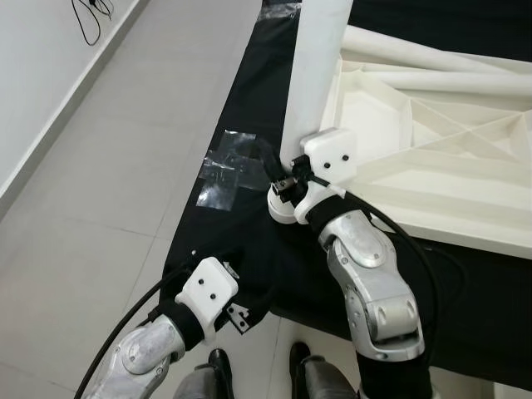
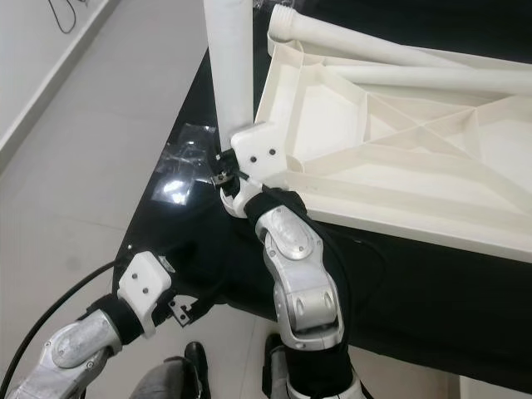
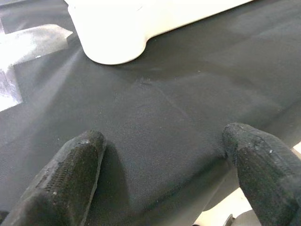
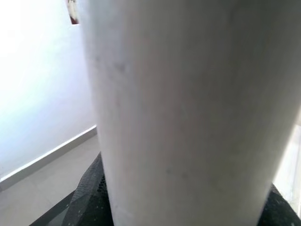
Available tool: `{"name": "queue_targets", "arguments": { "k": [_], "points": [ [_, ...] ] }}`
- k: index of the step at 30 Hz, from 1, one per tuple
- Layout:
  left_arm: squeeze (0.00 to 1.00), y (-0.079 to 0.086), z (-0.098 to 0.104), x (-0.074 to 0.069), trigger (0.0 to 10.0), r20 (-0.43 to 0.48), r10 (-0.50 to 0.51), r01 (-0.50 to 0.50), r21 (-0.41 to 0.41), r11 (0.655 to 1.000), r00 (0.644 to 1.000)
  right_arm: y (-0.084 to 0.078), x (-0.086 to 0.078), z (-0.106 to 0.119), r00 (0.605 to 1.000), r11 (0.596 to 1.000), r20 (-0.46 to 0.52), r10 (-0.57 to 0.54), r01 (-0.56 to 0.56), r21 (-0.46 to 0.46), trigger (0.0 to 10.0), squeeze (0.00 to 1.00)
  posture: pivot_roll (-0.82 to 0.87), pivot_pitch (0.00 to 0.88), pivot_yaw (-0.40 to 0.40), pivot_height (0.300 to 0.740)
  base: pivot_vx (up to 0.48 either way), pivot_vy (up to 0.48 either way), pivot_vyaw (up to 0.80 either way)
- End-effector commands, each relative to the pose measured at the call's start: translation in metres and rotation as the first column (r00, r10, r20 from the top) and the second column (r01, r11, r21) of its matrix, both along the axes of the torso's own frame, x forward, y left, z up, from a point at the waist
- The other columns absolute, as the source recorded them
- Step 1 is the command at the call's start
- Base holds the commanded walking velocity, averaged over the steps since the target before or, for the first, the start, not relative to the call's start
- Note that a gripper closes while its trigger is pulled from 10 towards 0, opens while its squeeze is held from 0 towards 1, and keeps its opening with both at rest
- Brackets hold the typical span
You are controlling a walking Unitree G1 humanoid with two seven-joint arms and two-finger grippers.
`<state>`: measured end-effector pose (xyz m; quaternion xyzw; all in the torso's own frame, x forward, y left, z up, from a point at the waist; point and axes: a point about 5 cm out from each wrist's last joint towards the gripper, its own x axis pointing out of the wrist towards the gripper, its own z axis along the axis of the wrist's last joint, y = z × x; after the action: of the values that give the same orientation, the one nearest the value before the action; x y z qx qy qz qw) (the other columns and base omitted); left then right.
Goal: Building children table
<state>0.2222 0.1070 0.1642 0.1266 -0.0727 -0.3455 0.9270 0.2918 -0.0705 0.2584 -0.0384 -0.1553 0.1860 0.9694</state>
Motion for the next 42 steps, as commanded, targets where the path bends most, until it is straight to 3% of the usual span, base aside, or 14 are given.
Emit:
{"name": "queue_targets", "arguments": {
  "k": [1, 8, 11, 13, 14, 15, 17, 18, 19, 22, 26, 30, 37, 42],
  "points": [
    [0.0, 0.004, -0.006, 0.0, 10.0, -0.027, 0.022, -0.022, -0.004, 1.0, 0.999, -0.018, 0.009, -0.071, 0.913, 0.989, -0.382, -0.147, 0.127, -0.076, 10.0, 0.0, -0.01, 0.387, 0.039, 0.74, 0.0, 0.0, 0.0],
    [0.0, 0.021, 0.013, 0.012, 10.0, 0.04, 0.105, -0.103, -0.044, 0.994, 0.994, -0.017, 0.0, -0.071, 0.897, 0.982, -0.4, -0.186, 0.172, -0.072, 10.0, 0.0, 0.0, 0.376, 0.042, 0.74, 0.0, 0.0, 0.0],
    [0.0, 0.051, 0.058, 0.026, 10.0, 0.165, 0.203, -0.189, -0.096, 0.977, 0.965, -0.018, 0.0, -0.076, 0.893, 0.983, -0.411, -0.185, 0.172, -0.069, 10.0, 0.0, 0.01, 0.371, 0.048, 0.74, 0.0, 0.0, 0.0],
    [0.0, 0.051, 0.058, 0.026, 10.0, 0.165, 0.203, -0.189, -0.096, 0.977, 0.965, -0.018, 0.0, -0.076, 0.893, 0.983, -0.411, -0.185, 0.172, -0.069, 10.0, 0.0, 0.01, 0.371, 0.048, 0.74, 0.0, 0.0, 0.0],
    [0.0, 0.059, 0.089, 0.035, 10.0, 0.248, 0.205, -0.182, -0.113, 0.977, 0.947, -0.017, 0.0, -0.077, 0.894, 0.984, -0.412, -0.177, 0.173, -0.049, 10.0, 0.0, 0.03, 0.358, 0.058, 0.74, 0.0, 0.0, 0.0],
    [0.0, 0.059, 0.089, 0.035, 10.0, 0.248, 0.205, -0.182, -0.113, 0.977, 0.947, -0.017, 0.0, -0.077, 0.894, 0.984, -0.412, -0.177, 0.173, -0.049, 10.0, 0.0, 0.03, 0.358, 0.058, 0.74, 0.0, 0.0, 0.0],
    [0.0, 0.063, 0.133, 0.045, 10.0, 0.356, 0.178, -0.135, -0.143, 0.98, 0.917, -0.012, -0.002, -0.076, 0.902, 0.985, -0.402, -0.157, 0.173, 0.003, 10.0, 0.0, 0.03, 0.349, 0.072, 0.74, 0.0, 0.0, 0.0],
    [0.0, 0.063, 0.133, 0.045, 10.0, 0.356, 0.178, -0.135, -0.143, 0.98, 0.917, -0.012, -0.002, -0.076, 0.902, 0.985, -0.402, -0.157, 0.173, 0.003, 10.0, 0.0, 0.03, 0.349, 0.072, 0.74, 0.0, 0.0, 0.0],
    [0.0, 0.061, 0.152, 0.049, 10.0, 0.394, 0.141, -0.087, -0.153, 0.984, 0.908, -0.008, -0.003, -0.075, 0.911, 0.986, -0.387, -0.139, 0.164, 0.032, 10.0, 0.0, 0.03, 0.345, 0.078, 0.74, 0.0, 0.0, 0.0],
    [0.0, 0.061, 0.152, 0.049, 10.0, 0.394, 0.141, -0.087, -0.153, 0.984, 0.908, -0.008, -0.003, -0.075, 0.911, 0.986, -0.387, -0.139, 0.164, 0.032, 10.0, 0.0, 0.03, 0.345, 0.078, 0.74, 0.0, 0.0, 0.0],
    [0.0, 0.031, 0.199, 0.062, 10.0, 0.402, -0.101, 0.207, -0.228, 0.952, 0.91, 0.004, -0.011, -0.078, 0.945, 0.997, -0.319, -0.071, 0.081, 0.017, 10.0, 0.0, 0.03, 0.331, 0.101, 0.74, 0.0, 0.0, 0.0],
    [0.0, 0.007, 0.213, 0.061, 10.0, 0.365, -0.327, 0.421, -0.217, 0.881, 0.872, 0.015, -0.013, -0.077, 0.955, 1.0, -0.297, -0.024, 0.024, -0.002, 10.0, 0.0, 0.03, 0.322, 0.11, 0.74, 0.0, 0.0, 0.0],
    [0.0, -0.006, 0.219, 0.059, 10.0, 0.316, -0.487, 0.559, -0.205, 0.803, 0.815, 0.023, -0.012, -0.075, 0.96, 1.0, -0.281, 0.004, -0.009, -0.016, 10.0, 0.0, 0.03, 0.317, 0.115, 0.74, 0.0, 0.0, 0.0],
    [0.0, -0.013, 0.223, 0.058, 10.0, 0.255, -0.613, 0.653, -0.117, 0.748, 0.748, 0.031, -0.011, -0.074, 0.966, 0.999, -0.256, 0.034, -0.041, -0.025, 10.0, 0.0, 0.04, 0.314, 0.123, 0.74, 0.0, 0.0, 0.0]
  ]
}}
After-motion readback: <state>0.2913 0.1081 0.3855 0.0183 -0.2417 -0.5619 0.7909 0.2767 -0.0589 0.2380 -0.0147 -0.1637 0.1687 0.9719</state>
